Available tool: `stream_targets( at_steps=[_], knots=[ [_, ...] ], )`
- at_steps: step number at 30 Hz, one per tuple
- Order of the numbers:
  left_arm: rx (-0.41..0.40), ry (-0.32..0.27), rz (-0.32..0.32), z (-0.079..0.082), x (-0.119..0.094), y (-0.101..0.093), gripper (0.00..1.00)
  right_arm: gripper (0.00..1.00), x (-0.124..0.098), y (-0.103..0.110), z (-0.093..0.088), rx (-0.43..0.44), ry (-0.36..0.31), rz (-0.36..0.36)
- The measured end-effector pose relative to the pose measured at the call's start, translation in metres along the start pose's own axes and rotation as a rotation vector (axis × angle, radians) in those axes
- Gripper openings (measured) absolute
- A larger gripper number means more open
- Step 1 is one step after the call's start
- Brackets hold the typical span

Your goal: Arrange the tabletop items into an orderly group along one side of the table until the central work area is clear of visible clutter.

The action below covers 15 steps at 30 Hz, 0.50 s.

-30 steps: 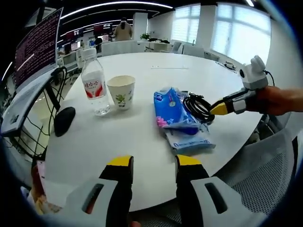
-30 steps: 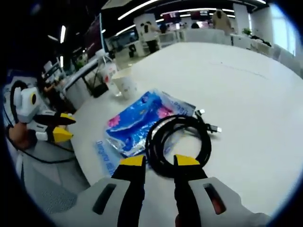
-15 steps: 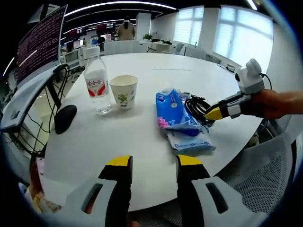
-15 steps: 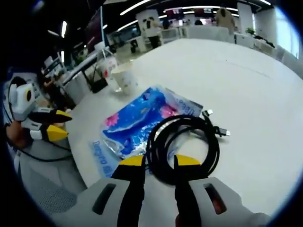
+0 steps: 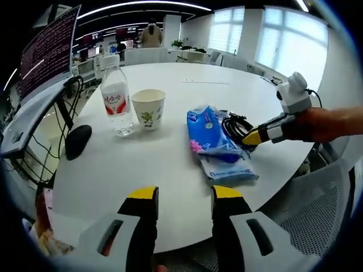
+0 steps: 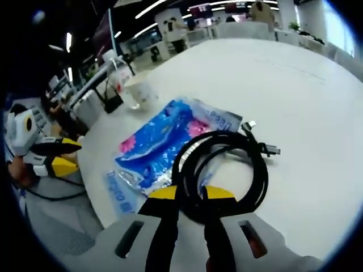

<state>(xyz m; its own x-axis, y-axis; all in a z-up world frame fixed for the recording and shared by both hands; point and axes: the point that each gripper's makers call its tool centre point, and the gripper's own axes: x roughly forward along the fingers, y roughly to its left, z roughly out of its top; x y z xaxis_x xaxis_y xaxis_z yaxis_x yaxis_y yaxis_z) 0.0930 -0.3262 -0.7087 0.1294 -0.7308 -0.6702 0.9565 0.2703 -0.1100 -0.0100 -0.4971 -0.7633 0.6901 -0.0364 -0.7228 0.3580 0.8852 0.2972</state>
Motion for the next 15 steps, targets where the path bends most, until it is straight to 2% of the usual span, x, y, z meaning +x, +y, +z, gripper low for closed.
stream_targets(
  at_steps=[3,15],
  knots=[
    [-0.003,-0.002,0.003,0.000,0.000,0.001,0.36,0.07,-0.002,0.002,0.003,-0.037,-0.004,0.007],
    [-0.011,-0.003,0.012,0.000,0.000,0.004,0.36,0.04,-0.007,0.004,0.015,0.028,-0.049,0.028]
  ],
)
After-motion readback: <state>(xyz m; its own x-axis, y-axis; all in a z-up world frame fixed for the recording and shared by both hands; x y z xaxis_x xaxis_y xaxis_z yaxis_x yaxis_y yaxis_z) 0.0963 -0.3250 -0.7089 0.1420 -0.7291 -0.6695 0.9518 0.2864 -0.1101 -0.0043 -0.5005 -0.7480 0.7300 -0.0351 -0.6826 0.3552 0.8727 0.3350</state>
